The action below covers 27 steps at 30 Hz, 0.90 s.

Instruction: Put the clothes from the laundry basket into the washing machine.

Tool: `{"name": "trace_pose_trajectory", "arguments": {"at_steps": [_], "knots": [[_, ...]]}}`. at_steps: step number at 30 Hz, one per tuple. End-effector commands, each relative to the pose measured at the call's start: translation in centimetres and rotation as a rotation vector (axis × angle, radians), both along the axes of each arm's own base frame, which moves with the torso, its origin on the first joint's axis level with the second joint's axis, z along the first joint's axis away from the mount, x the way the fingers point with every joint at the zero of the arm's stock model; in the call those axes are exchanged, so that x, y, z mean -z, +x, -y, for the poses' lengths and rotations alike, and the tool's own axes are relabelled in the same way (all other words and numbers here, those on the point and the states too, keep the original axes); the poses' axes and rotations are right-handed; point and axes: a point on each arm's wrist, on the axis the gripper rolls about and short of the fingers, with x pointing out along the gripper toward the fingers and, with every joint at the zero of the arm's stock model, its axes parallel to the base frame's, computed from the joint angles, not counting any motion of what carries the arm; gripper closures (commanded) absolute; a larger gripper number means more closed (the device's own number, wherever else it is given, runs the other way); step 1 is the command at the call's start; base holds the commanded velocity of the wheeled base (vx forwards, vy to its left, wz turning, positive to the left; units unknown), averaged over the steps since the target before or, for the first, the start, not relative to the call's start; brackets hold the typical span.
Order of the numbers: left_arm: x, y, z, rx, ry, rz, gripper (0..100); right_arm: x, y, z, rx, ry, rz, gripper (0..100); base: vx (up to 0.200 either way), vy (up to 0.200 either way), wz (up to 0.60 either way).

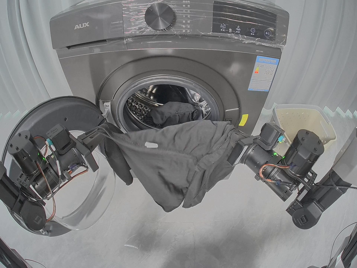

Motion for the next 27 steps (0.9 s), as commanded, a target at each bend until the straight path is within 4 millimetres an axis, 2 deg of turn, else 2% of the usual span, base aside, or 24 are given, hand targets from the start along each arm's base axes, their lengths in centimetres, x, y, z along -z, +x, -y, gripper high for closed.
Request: {"name": "trace_pose_trajectory", "arguments": {"at_steps": [1,10,27], "knots": [[-0.9,-0.3,-0.1,-0.002,-0.011,0.034,100,0.0,0.0,-0.1,-0.004,0.003,0.002,100,0.000,0.000,0.00],[-1.3,-0.6,0.0,0.005,-0.014,0.047,100,-1.0,0.4,-0.5,-0.013,0.049,0.023,100,0.000,0.000,0.00],[-2.0,-0.7,0.0,0.008,-0.024,0.075,100,-1.5,1.1,0.5,0.027,0.058,0.039,100,0.000,0.000,0.00]]}}
